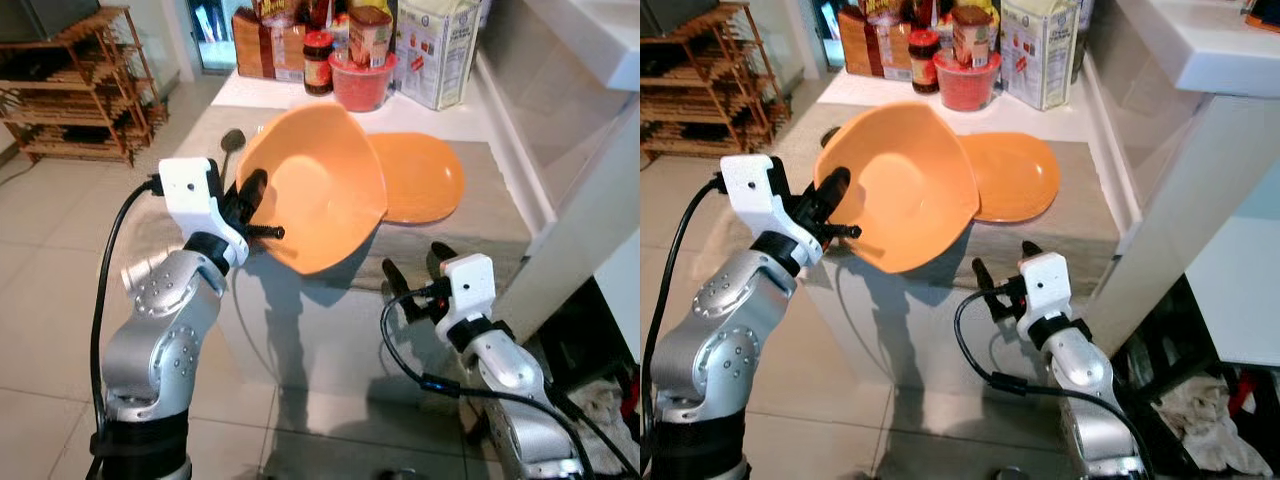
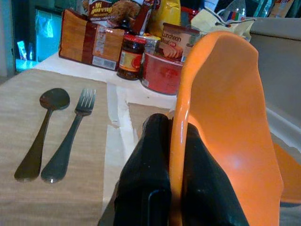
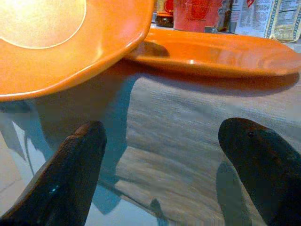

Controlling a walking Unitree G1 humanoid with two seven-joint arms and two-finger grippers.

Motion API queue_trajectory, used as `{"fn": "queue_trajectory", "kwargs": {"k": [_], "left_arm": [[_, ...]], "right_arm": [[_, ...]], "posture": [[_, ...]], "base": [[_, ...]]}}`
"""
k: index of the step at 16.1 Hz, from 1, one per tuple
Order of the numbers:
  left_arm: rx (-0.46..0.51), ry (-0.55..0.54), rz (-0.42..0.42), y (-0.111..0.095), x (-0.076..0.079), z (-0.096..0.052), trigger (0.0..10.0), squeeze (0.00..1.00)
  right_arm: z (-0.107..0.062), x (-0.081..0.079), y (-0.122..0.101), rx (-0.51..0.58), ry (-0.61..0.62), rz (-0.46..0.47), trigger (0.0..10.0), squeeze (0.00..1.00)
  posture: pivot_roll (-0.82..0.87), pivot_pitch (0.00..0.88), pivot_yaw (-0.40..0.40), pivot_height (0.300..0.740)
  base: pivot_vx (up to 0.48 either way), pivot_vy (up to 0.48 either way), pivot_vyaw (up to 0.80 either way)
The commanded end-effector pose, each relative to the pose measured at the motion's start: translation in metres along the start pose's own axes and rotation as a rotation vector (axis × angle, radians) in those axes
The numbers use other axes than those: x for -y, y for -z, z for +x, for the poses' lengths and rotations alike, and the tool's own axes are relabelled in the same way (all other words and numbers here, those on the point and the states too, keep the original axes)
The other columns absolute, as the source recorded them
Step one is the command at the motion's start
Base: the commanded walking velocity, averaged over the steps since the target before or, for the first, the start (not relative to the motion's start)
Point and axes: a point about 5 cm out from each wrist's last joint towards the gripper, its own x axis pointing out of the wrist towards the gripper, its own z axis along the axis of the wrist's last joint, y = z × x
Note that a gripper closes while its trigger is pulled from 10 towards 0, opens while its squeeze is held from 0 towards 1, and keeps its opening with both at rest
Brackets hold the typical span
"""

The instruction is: Setting the table

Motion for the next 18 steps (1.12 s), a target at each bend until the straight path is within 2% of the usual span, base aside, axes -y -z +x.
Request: {"fn": "queue_trajectory", "kwargs": {"k": [1,5,11,14,16,17,18], "left_arm": [[0.030,-0.003,0.009,-0.004,0.001,0.001,0.0,0.00],[0.049,-0.015,0.017,-0.006,-0.001,0.003,0.0,0.00],[0.036,0.004,0.031,-0.001,0.000,0.006,0.0,0.00],[0.020,0.002,0.027,0.005,-0.002,0.008,0.0,0.00],[-0.010,0.002,0.002,0.012,-0.005,0.010,0.0,0.00],[-0.026,0.004,-0.003,0.016,-0.008,0.011,0.0,0.00],[-0.028,0.003,-0.004,0.017,-0.008,0.011,0.0,0.00]], "right_arm": [[-0.001,0.001,0.003,-0.011,0.001,-0.007,10.0,0.00],[-0.001,0.000,0.004,-0.012,-0.006,-0.010,10.0,0.00],[0.000,-0.001,0.004,-0.011,-0.010,-0.022,10.0,0.00],[0.002,0.000,-0.003,0.008,-0.011,0.024,10.0,0.00],[0.003,-0.001,-0.009,0.001,-0.058,0.083,10.0,0.00],[0.002,-0.004,-0.010,-0.007,-0.086,0.162,10.0,0.00],[0.002,-0.005,-0.009,-0.013,-0.095,0.187,10.0,0.00]], "posture": [[-0.05,0.000,0.027,0.740],[-0.05,0.000,0.027,0.740],[-0.06,0.000,0.026,0.740],[-0.06,0.000,0.025,0.740],[-0.06,0.000,0.027,0.740],[-0.06,0.000,0.029,0.740],[-0.06,0.000,0.029,0.740]], "base": [[-0.319,0.000,0.00],[-0.317,0.000,0.00],[0.000,0.000,0.00],[0.000,0.000,0.00],[0.000,0.000,0.00],[0.000,0.000,0.00],[0.000,0.000,0.00]]}}
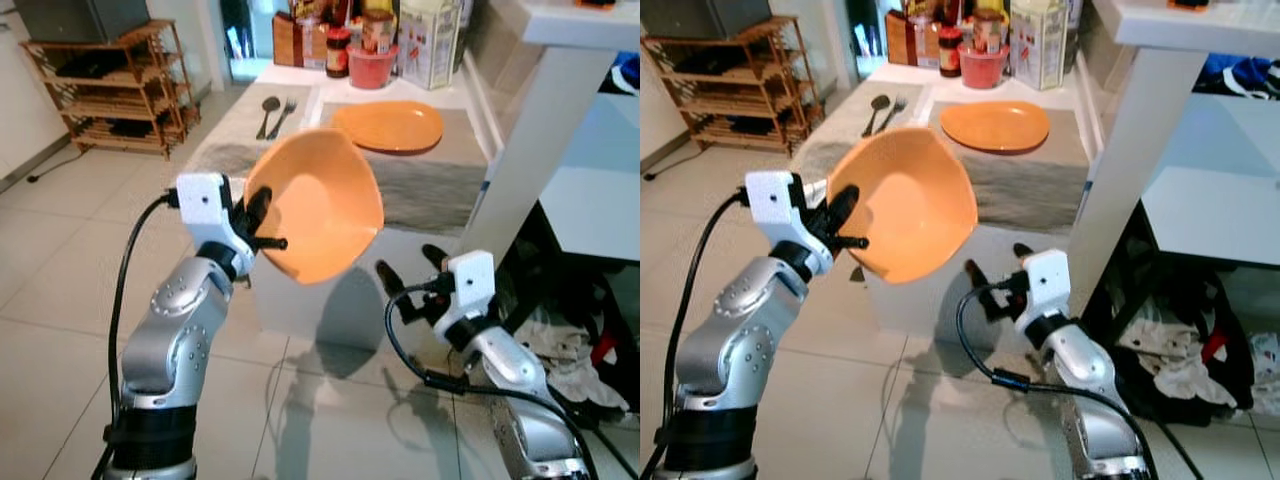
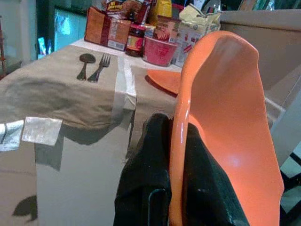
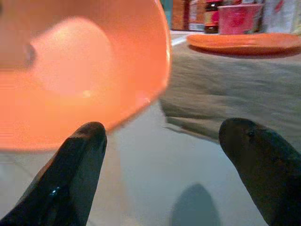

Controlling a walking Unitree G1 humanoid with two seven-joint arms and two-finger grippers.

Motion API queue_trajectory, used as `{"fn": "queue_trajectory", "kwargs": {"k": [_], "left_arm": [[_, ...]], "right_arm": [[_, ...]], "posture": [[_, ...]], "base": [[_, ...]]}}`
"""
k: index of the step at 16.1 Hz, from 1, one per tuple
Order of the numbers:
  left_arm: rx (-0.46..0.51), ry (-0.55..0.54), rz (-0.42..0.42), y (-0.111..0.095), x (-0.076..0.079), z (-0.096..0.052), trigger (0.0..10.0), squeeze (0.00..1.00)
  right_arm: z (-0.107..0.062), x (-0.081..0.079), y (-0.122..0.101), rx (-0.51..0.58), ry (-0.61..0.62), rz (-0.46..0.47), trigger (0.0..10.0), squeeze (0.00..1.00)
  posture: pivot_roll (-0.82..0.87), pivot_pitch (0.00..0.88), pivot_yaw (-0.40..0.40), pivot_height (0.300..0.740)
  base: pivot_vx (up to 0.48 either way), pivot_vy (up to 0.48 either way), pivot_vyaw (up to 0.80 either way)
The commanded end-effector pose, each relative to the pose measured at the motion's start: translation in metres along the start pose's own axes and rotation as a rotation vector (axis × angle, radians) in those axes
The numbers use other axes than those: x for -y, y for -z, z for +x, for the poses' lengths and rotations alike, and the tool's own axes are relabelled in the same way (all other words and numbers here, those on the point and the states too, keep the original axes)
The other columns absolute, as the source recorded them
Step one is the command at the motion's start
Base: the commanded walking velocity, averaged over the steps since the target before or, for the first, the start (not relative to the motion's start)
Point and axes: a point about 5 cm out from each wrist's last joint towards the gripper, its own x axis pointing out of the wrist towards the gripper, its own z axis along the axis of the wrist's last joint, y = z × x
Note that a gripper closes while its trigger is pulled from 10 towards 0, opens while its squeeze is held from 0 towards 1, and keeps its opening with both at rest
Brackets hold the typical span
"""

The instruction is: Setting the table

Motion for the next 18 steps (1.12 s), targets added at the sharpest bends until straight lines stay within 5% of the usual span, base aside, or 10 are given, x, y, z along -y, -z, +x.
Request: {"fn": "queue_trajectory", "kwargs": {"k": [1,5,9,12,18], "left_arm": [[0.051,0.021,-0.002,-0.009,0.002,0.003,0.0,0.00],[0.008,0.044,-0.058,0.003,0.006,0.001,0.0,0.00],[-0.064,0.051,-0.164,0.012,-0.004,-0.027,0.0,0.00],[-0.055,0.092,-0.193,0.008,0.010,-0.034,0.0,0.00],[-0.037,0.110,-0.201,-0.001,0.015,-0.026,0.0,0.00]], "right_arm": [[0.001,0.001,-0.005,0.012,-0.005,0.035,10.0,0.00],[0.001,0.001,0.000,-0.027,-0.002,0.113,10.0,0.00],[-0.008,-0.006,-0.002,-0.063,-0.084,0.295,10.0,0.00],[-0.013,-0.014,-0.005,-0.088,-0.192,0.364,10.0,0.00],[-0.011,-0.018,-0.008,-0.121,-0.252,0.330,10.0,0.00]], "posture": [[-0.06,0.000,0.030,0.740],[-0.06,0.000,0.029,0.740],[-0.06,0.000,0.035,0.740],[-0.05,0.000,0.032,0.740],[-0.05,0.000,0.031,0.740]], "base": [[0.000,0.000,0.00],[0.000,0.000,0.00],[0.000,0.000,0.00],[0.000,0.000,0.00],[0.000,0.000,0.00]]}}
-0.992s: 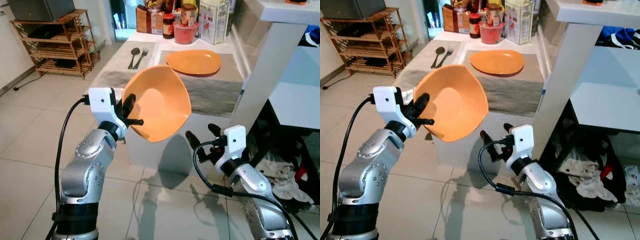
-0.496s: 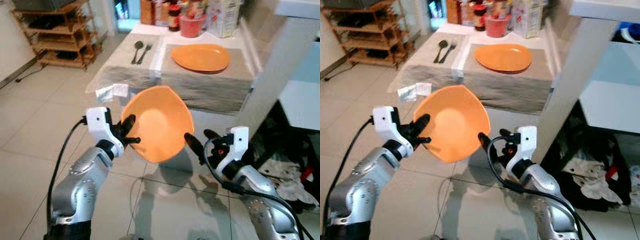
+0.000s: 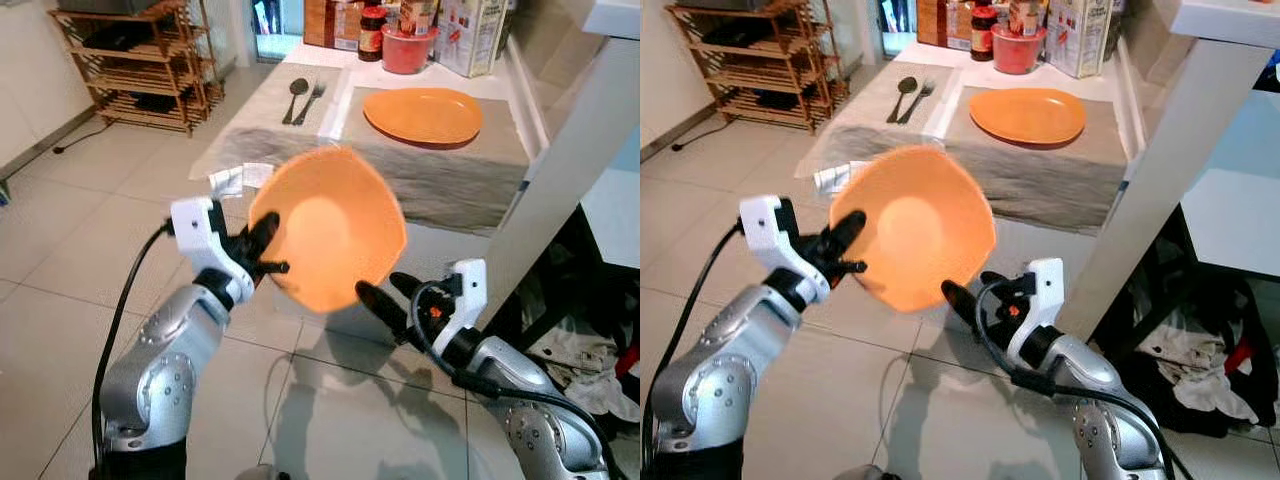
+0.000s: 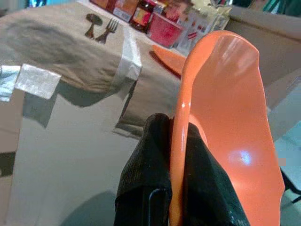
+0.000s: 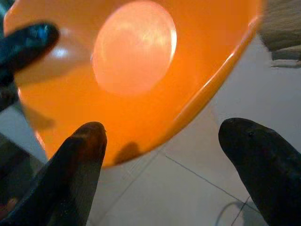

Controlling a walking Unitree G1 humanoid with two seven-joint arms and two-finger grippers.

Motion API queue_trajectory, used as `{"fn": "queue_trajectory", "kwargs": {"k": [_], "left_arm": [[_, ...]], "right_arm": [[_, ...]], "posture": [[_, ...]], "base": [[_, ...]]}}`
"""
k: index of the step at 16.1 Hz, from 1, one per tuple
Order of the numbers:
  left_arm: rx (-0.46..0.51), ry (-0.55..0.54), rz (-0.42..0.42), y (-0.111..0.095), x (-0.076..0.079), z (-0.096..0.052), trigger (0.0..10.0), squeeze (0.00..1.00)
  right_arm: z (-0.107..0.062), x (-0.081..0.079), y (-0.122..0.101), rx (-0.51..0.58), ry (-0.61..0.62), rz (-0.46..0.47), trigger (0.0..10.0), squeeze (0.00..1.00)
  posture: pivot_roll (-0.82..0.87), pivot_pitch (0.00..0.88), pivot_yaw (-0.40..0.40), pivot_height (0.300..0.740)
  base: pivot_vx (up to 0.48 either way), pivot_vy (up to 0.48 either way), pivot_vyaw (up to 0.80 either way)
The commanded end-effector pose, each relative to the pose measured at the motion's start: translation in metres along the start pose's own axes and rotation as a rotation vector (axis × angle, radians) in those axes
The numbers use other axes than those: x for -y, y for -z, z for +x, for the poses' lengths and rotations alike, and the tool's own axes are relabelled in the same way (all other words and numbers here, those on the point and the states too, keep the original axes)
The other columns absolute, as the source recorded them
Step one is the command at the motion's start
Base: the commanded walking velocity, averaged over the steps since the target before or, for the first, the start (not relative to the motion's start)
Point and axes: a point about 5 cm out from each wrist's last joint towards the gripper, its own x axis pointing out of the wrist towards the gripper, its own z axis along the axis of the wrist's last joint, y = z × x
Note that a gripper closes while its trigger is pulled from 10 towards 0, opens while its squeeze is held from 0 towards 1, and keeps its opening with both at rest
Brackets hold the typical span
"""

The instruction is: Setting the table

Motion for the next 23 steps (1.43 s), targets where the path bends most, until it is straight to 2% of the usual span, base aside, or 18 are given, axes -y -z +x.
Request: {"fn": "queue_trajectory", "kwargs": {"k": [1,6,9,10,13,17,18,19,23], "left_arm": [[0.009,0.044,0.017,-0.004,0.008,0.001,0.0,0.00],[-0.016,0.073,0.020,0.000,0.013,0.000,0.0,0.00],[-0.011,0.086,0.004,-0.001,0.015,-0.001,0.0,0.00],[0.003,0.116,-0.035,-0.006,0.021,0.000,0.0,0.00],[0.010,0.148,-0.068,-0.009,0.028,0.001,0.0,0.00],[0.019,0.149,-0.119,-0.013,0.030,0.002,0.0,0.00],[0.022,0.151,-0.137,-0.014,0.030,0.002,0.0,0.00],[0.024,0.154,-0.154,-0.016,0.031,0.002,0.0,0.00],[0.029,0.159,-0.180,-0.019,0.030,0.003,0.0,0.00]], "right_arm": [[0.003,-0.006,-0.007,0.009,-0.040,-0.049,10.0,0.00],[0.006,-0.006,-0.010,0.004,-0.054,-0.070,10.0,0.00],[0.009,-0.005,-0.012,0.022,-0.050,-0.039,10.0,0.00],[0.011,-0.005,-0.011,0.029,-0.043,-0.011,10.0,0.00],[0.016,-0.004,-0.012,0.038,-0.036,-0.002,10.0,0.00],[0.019,-0.003,-0.012,0.043,-0.025,0.001,10.0,0.00],[0.019,-0.002,-0.011,0.043,-0.014,0.001,8.8,0.00],[0.019,0.001,-0.010,0.045,0.019,-0.004,0.0,0.00],[0.021,0.008,-0.014,0.077,0.078,-0.029,0.0,0.00]], "posture": [[-0.05,0.000,0.032,0.740],[-0.05,0.000,0.029,0.740],[-0.05,0.000,0.028,0.740],[-0.05,0.000,0.029,0.740],[-0.04,0.000,0.029,0.740],[-0.04,0.000,0.027,0.740],[-0.04,0.000,0.026,0.740],[-0.04,0.000,0.027,0.740],[-0.04,0.000,0.026,0.740]], "base": [[0.000,0.000,0.00],[0.000,0.000,0.00],[0.000,0.000,0.00],[0.000,0.000,0.00],[0.000,0.000,0.00],[0.000,0.000,0.00],[0.000,0.000,0.00],[0.000,0.000,0.00],[0.000,0.000,0.00]]}}
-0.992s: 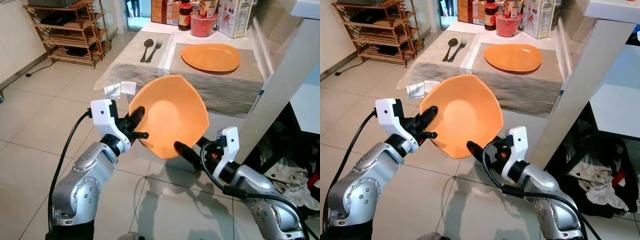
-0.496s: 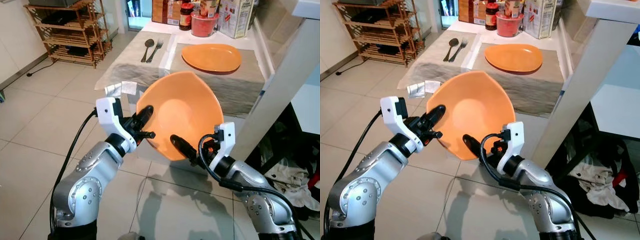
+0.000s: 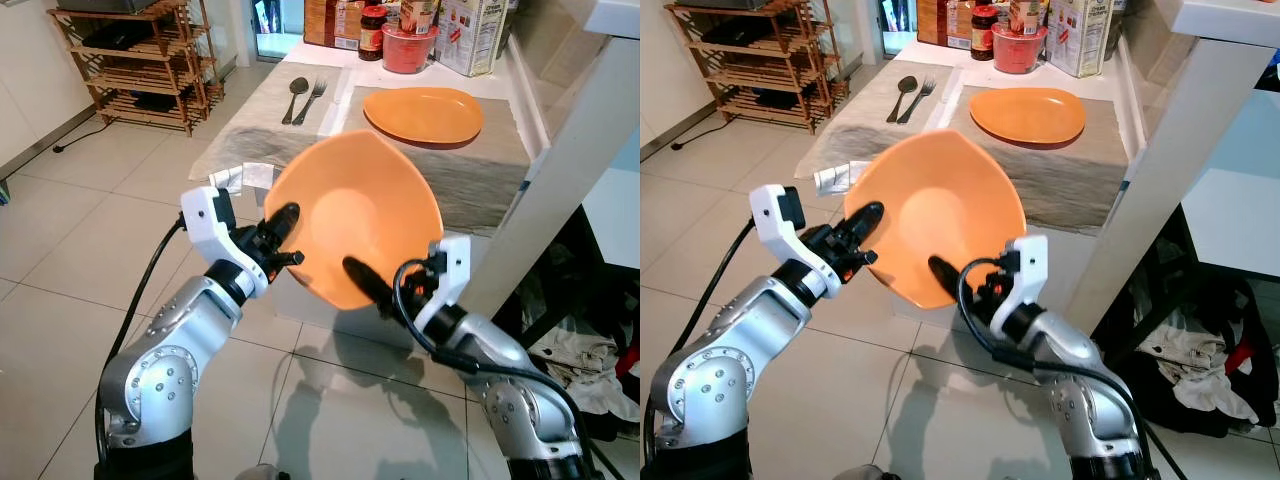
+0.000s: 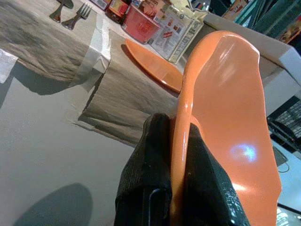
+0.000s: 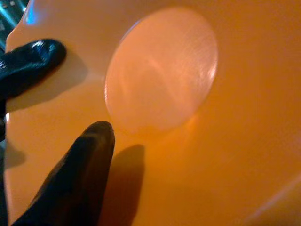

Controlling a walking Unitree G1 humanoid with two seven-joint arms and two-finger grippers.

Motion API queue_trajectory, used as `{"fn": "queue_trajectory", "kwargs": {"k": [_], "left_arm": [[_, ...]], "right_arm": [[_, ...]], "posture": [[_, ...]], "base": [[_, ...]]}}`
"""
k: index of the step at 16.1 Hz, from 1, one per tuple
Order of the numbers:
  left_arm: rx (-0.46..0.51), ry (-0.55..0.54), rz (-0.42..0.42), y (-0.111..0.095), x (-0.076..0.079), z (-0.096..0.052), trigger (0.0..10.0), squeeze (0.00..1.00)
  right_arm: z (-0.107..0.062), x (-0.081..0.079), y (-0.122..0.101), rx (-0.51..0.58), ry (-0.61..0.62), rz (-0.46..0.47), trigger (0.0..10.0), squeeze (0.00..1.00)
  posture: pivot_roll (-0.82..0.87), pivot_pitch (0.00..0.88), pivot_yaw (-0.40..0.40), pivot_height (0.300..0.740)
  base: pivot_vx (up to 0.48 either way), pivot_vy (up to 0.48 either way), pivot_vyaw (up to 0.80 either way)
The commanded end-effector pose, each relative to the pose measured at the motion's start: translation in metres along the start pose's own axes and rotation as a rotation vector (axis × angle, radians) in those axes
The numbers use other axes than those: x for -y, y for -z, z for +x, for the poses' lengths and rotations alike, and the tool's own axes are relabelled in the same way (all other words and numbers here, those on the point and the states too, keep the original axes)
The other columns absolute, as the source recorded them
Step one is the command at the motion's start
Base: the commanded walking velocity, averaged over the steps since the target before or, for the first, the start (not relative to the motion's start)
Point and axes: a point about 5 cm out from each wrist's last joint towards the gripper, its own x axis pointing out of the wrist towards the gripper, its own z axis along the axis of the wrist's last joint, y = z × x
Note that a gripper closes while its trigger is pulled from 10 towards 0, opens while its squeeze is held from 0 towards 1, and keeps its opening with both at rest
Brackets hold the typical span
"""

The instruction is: Setting the table

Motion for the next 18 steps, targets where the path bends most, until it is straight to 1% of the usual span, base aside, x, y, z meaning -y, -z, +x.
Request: {"fn": "queue_trajectory", "kwargs": {"k": [1,3,4,5,8,12,18], "left_arm": [[0.041,0.066,-0.009,-0.011,0.011,0.001,0.0,0.00],[0.036,0.062,-0.005,-0.010,0.010,0.001,0.0,0.00],[0.028,0.059,0.013,-0.010,0.008,0.001,0.0,0.00],[0.013,0.050,0.051,-0.008,0.006,0.001,0.0,0.00],[0.002,0.041,0.064,-0.007,0.004,0.002,0.0,0.00],[-0.021,0.028,0.119,-0.004,0.000,0.003,0.0,0.00],[-0.019,0.013,0.150,-0.005,-0.003,0.004,0.0,0.00]], "right_arm": [[-0.005,0.014,0.005,-0.023,0.098,-0.007,0.0,0.00],[-0.005,0.016,0.005,-0.018,0.122,-0.018,0.0,0.00],[-0.004,0.016,0.005,-0.012,0.121,-0.020,0.0,0.00],[-0.004,0.016,0.006,-0.008,0.130,-0.023,0.0,0.00],[-0.004,0.016,0.006,-0.003,0.137,-0.028,0.0,0.00],[-0.005,0.014,0.008,-0.001,0.138,-0.039,0.0,0.00],[-0.006,0.015,0.007,0.003,0.140,-0.039,0.0,0.00]], "posture": [[-0.04,0.000,0.025,0.740],[-0.04,0.000,0.024,0.740],[-0.04,0.000,0.024,0.740],[-0.04,0.000,0.024,0.740],[-0.04,0.000,0.027,0.740],[-0.04,0.000,0.027,0.740],[-0.04,0.000,0.028,0.740]], "base": [[0.000,0.000,0.00],[0.000,0.000,0.00],[0.000,0.000,0.00],[0.000,0.000,0.00],[0.000,0.000,0.00],[0.000,0.000,0.00],[0.000,0.000,0.00]]}}
